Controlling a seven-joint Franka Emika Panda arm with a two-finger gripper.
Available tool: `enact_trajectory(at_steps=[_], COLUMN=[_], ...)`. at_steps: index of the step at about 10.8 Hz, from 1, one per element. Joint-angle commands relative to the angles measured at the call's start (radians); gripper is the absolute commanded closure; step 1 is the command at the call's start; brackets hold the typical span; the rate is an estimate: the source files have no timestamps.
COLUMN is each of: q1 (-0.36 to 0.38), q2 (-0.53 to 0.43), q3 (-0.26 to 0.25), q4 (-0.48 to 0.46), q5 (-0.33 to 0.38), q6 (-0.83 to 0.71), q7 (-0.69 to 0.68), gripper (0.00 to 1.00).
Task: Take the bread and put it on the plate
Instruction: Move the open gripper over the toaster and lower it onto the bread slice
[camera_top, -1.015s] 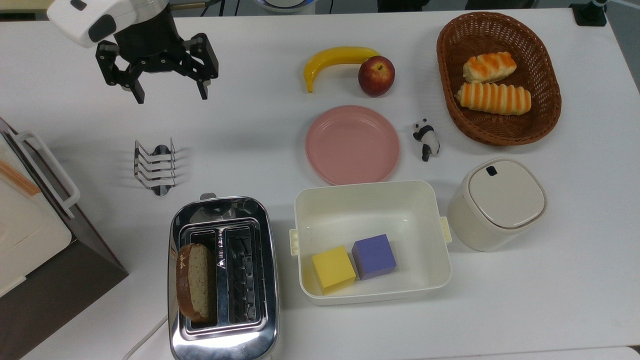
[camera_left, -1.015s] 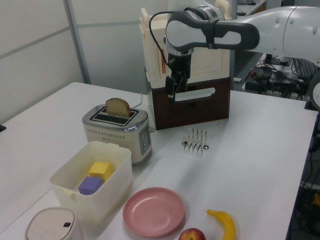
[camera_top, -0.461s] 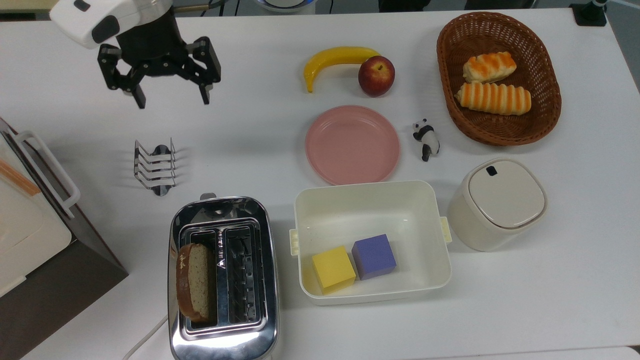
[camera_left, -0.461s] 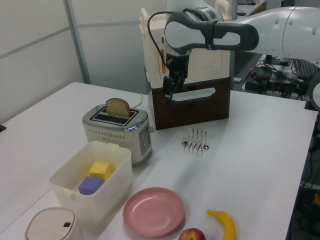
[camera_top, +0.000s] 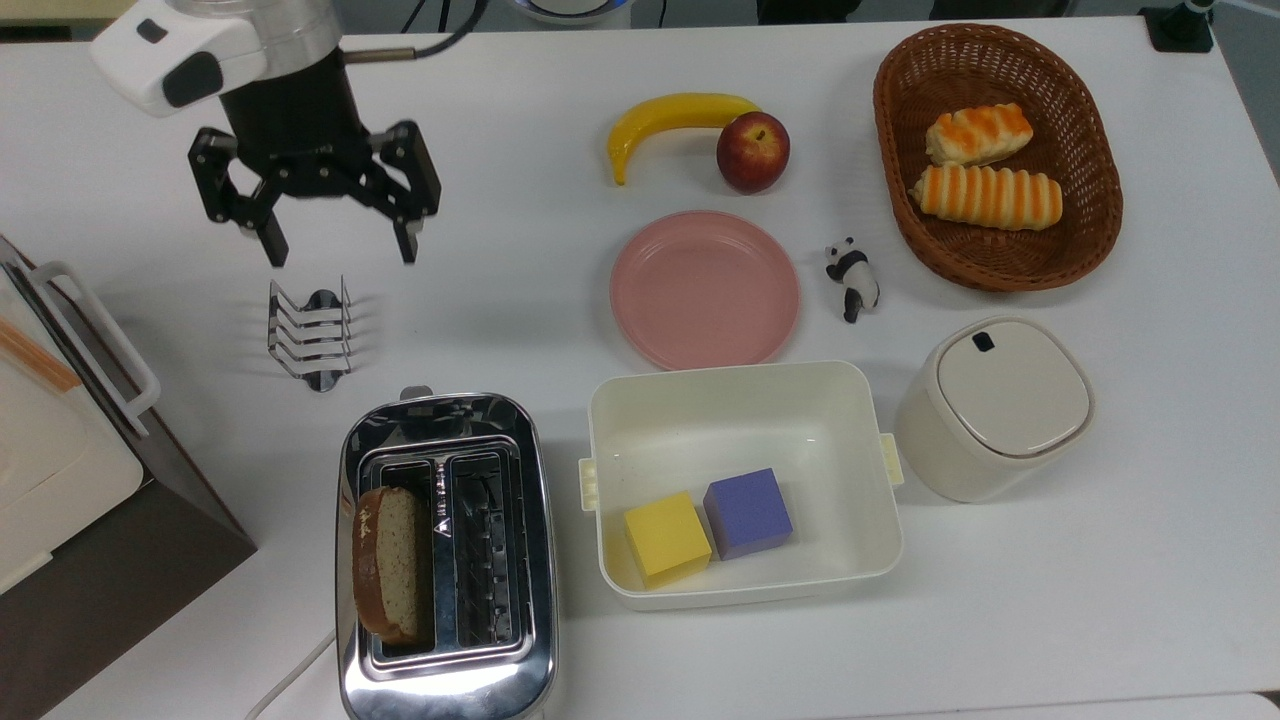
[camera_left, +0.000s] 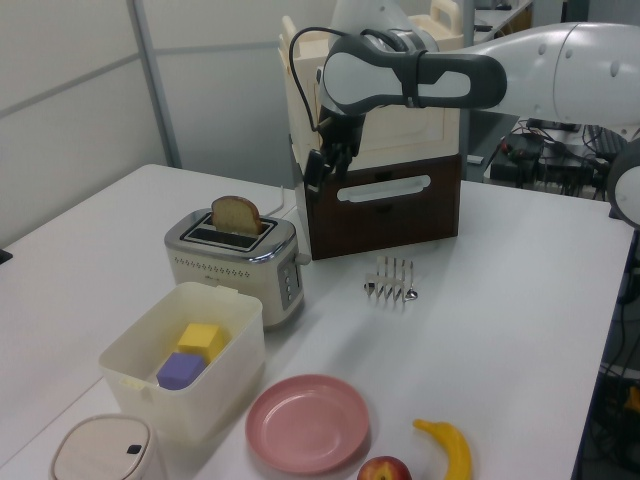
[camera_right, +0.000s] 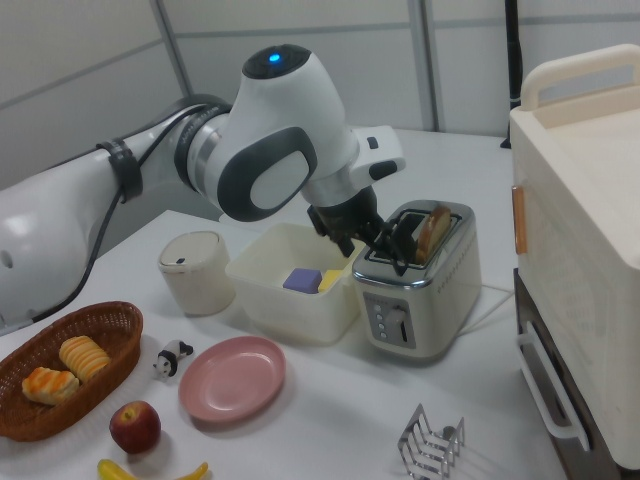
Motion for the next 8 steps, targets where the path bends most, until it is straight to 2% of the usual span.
enact_trajectory(at_steps=[1,4,8], q1=[0.016,0.019,0.016], q2=[0.017,0.076,0.168], q3=[0.017,0.042,0.062], q4=[-0.024,-0.021,-0.016], q5=[0.041,0.04,0.038], q6=[0.129,0.296,0.558], q7=[0.134,0.208,0.199], gripper=[0.0,0.0,0.0])
